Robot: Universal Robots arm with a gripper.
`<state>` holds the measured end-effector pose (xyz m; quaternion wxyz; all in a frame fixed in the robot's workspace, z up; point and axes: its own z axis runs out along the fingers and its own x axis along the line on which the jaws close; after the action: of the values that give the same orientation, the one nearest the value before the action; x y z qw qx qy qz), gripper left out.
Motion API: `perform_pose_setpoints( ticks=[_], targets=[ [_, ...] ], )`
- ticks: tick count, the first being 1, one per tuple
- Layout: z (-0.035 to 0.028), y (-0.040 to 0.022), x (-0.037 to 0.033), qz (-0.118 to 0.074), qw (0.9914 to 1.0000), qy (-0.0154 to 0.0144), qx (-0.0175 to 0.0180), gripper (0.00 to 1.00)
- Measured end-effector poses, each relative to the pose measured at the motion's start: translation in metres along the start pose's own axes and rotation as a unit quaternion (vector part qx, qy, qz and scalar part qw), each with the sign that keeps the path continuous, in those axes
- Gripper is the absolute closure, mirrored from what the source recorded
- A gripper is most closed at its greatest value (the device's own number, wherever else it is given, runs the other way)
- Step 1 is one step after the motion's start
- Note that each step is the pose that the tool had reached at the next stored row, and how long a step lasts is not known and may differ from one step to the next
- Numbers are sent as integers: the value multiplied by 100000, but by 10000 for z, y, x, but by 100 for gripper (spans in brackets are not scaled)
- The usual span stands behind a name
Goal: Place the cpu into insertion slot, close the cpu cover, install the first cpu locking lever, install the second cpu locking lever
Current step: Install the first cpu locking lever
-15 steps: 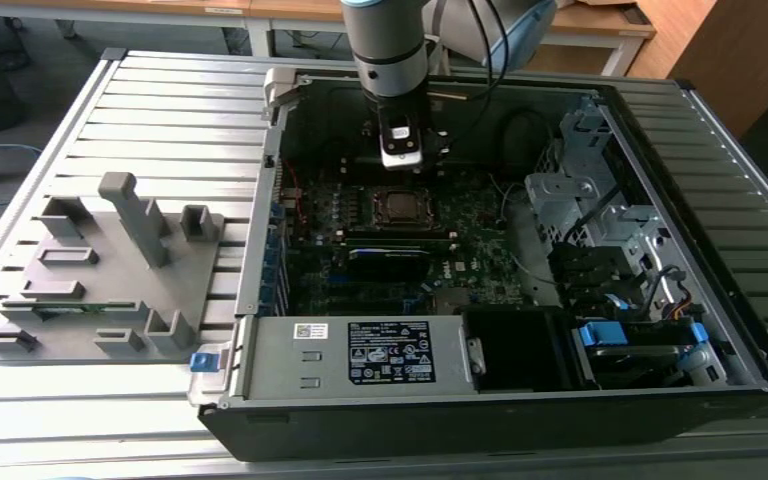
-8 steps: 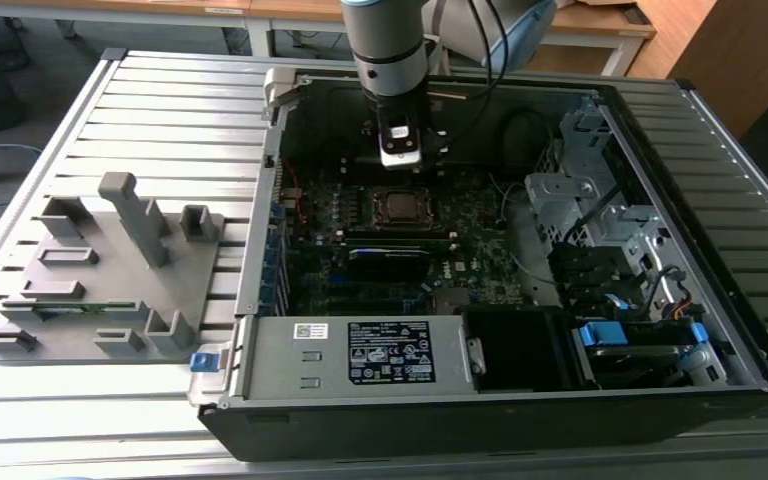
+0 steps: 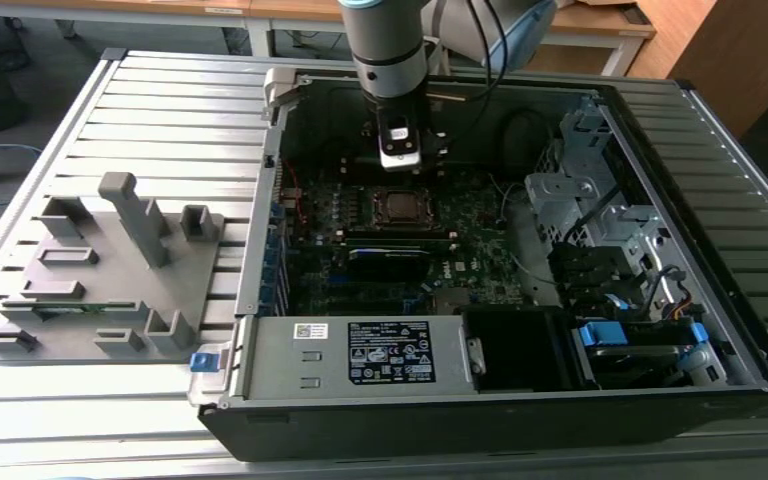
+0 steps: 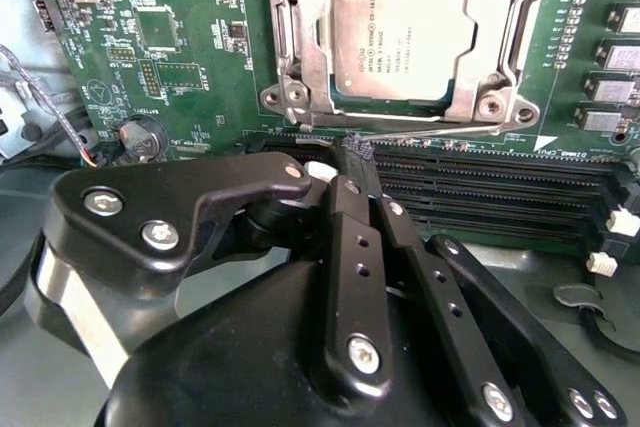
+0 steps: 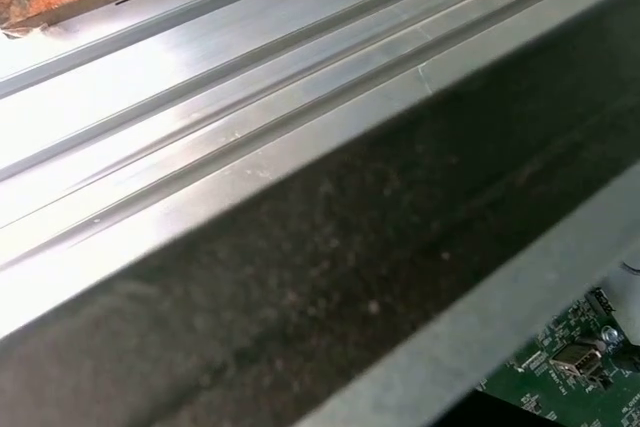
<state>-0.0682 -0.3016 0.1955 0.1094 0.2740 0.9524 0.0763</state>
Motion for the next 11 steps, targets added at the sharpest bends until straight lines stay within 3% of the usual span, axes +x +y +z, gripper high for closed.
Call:
perform_pose_setpoints(
  ticks=[11],
  targets=[
    [4, -36, -26, -112, 99999, -230, 353, 89]
  ],
)
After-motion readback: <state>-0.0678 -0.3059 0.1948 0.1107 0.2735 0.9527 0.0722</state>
